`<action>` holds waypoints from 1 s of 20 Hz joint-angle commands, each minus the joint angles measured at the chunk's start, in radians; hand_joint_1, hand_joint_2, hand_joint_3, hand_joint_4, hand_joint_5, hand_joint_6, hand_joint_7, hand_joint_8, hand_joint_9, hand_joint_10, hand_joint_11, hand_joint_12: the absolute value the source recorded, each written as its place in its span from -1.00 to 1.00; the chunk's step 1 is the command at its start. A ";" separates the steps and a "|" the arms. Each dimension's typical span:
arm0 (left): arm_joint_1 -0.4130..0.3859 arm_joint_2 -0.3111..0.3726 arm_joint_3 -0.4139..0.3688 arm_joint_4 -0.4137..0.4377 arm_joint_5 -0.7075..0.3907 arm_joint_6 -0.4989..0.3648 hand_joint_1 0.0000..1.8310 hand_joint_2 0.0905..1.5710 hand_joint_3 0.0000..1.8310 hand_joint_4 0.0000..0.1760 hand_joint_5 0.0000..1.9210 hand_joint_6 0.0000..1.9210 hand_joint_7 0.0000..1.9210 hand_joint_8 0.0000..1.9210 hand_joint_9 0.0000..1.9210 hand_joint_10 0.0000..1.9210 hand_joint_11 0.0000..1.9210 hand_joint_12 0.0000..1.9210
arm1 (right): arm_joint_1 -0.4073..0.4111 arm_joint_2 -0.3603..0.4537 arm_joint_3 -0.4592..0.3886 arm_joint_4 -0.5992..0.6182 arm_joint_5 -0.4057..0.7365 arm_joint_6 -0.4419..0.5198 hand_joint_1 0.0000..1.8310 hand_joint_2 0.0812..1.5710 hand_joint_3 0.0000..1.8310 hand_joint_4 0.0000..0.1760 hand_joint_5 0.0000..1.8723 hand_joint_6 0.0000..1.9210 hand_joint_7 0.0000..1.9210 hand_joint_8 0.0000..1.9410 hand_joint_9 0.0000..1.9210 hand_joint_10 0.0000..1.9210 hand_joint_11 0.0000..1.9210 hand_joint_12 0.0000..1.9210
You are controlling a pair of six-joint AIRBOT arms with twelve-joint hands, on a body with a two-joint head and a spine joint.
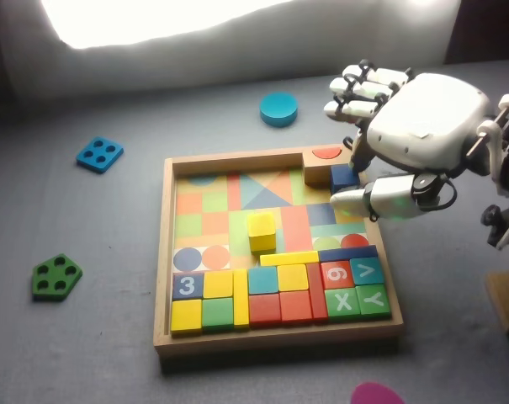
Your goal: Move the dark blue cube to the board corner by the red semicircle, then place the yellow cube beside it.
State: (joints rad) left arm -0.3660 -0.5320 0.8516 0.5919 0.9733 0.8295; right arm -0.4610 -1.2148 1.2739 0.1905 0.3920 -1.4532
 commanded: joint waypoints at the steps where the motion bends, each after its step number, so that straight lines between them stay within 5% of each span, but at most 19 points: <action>1: -0.013 0.002 0.001 0.047 -0.077 0.000 -1.00 0.45 -1.00 -0.78 -0.95 -0.99 -0.95 -0.99 -0.97 -1.00 -1.00 -0.68 | 0.026 0.008 0.001 -0.001 0.154 0.011 -1.00 0.46 -1.00 -1.00 0.01 -1.00 -0.78 -1.00 -1.00 -1.00 -1.00 -1.00; 6: -0.012 0.002 0.001 0.047 -0.077 0.000 -1.00 0.44 -1.00 -0.87 -0.96 -1.00 -0.97 -1.00 -0.98 -1.00 -1.00 -0.71 | 0.082 0.008 -0.003 -0.001 0.223 0.090 -1.00 0.45 -1.00 -1.00 0.00 -1.00 -0.78 -1.00 -1.00 -1.00 -1.00 -1.00; 7: -0.012 0.002 0.001 0.047 -0.077 0.000 -1.00 0.45 -1.00 -1.00 -0.94 -0.99 -0.95 -0.99 -0.97 -0.99 -1.00 -0.66 | 0.093 0.009 -0.011 -0.001 0.203 0.113 -1.00 0.47 -0.99 -1.00 0.00 -1.00 -0.77 -0.99 -1.00 -1.00 -1.00 -1.00; 20: -0.012 0.002 0.001 0.047 -0.077 0.000 -1.00 0.43 -1.00 -1.00 -1.00 -1.00 -0.98 -0.99 -0.97 -1.00 -1.00 -0.74 | 0.120 -0.050 -0.108 -0.001 0.017 0.184 -1.00 0.47 -1.00 -1.00 -0.01 -1.00 -0.78 -1.00 -1.00 -1.00 -1.00 -1.00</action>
State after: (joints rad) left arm -0.3660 -0.5320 0.8516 0.5930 0.9737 0.8295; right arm -0.3523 -1.2686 1.1671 0.1917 0.3050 -1.2781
